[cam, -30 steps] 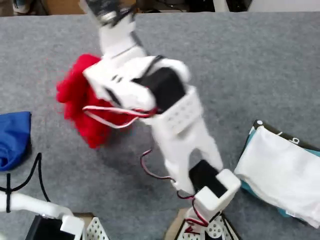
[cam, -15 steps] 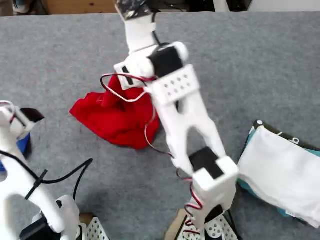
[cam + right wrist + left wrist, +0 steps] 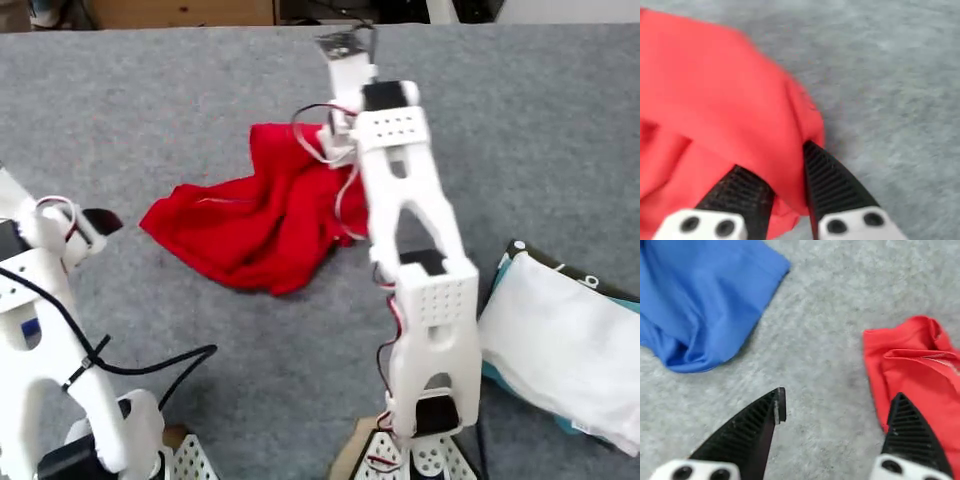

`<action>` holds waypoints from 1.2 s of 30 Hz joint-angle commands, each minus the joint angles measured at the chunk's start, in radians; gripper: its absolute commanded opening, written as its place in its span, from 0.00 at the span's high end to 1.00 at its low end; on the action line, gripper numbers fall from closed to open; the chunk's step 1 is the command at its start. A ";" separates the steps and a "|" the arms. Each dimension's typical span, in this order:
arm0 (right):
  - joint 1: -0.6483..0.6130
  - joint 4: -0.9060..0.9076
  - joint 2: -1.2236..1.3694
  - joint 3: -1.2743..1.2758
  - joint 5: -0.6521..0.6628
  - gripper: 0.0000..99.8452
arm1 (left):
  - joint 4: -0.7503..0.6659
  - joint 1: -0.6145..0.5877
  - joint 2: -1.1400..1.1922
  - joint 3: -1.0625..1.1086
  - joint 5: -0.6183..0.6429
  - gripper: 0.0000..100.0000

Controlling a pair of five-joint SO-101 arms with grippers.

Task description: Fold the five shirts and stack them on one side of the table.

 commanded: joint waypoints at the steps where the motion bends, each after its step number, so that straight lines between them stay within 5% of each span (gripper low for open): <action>1: 0.110 -0.109 0.038 0.001 0.015 0.99 | -0.071 0.057 -0.015 0.003 0.075 0.67; 12: 0.205 -0.233 0.120 -0.064 0.015 0.99 | -0.391 0.262 0.203 0.117 0.262 0.68; 18: 0.295 -0.293 0.197 -0.074 0.006 0.99 | -0.400 0.296 0.389 -0.005 0.322 0.68; 26: 0.295 -0.316 0.202 -0.076 0.006 0.99 | -0.376 0.298 0.664 -0.172 0.316 0.81; 36: 0.295 -0.316 0.206 -0.091 0.006 0.99 | -0.341 0.354 0.874 -0.327 0.322 0.84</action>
